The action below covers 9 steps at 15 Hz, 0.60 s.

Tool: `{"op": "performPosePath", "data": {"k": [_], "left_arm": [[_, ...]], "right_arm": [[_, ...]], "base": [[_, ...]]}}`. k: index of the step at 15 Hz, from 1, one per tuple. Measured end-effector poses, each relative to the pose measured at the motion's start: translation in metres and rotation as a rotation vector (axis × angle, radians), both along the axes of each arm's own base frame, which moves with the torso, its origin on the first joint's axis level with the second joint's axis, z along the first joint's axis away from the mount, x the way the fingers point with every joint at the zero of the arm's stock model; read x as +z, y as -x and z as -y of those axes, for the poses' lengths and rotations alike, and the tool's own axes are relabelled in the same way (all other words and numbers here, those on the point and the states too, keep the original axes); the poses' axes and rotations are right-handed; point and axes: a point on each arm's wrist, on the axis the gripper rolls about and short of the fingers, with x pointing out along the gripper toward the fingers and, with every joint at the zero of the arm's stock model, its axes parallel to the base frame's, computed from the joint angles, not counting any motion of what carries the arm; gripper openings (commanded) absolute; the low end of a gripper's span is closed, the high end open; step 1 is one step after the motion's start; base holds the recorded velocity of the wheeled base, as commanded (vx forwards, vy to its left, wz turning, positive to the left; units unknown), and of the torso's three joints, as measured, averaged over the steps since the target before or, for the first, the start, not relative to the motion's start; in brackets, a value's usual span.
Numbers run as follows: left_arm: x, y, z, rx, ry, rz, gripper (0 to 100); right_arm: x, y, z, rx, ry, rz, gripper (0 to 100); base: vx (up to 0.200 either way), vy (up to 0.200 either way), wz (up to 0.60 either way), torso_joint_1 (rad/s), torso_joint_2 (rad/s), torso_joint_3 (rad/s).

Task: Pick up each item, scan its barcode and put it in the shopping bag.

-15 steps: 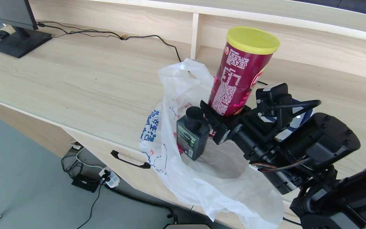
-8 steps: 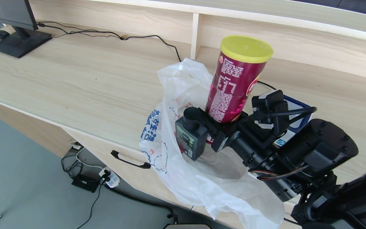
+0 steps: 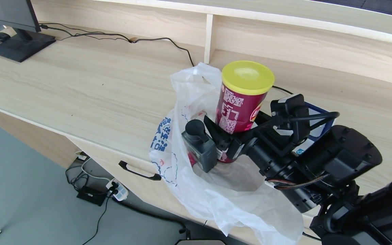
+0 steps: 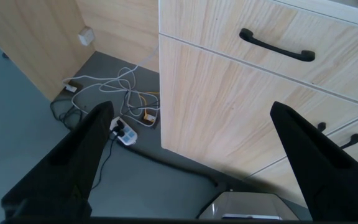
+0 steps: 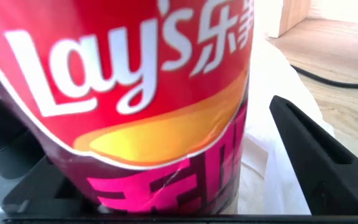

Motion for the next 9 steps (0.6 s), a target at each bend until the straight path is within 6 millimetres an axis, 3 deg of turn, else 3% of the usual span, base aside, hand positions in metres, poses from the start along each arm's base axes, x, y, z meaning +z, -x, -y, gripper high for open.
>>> {"op": "performPosePath", "data": {"k": [5, 9], "left_arm": [[0.000, 0.000, 0.000, -0.001, 0.000, 0.000, 100], [0.000, 0.000, 0.000, 0.000, 0.000, 0.000, 100]], "right_arm": [[0.006, 0.001, 0.002, -0.004, -0.011, 0.015, 100], [0.022, 0.009, 0.011, -0.012, -0.047, 0.052, 100]], "base": [[0.000, 0.000, 0.00, 0.000, 0.00, 0.000], [0.000, 0.000, 0.00, 0.000, 0.00, 0.000]]}}
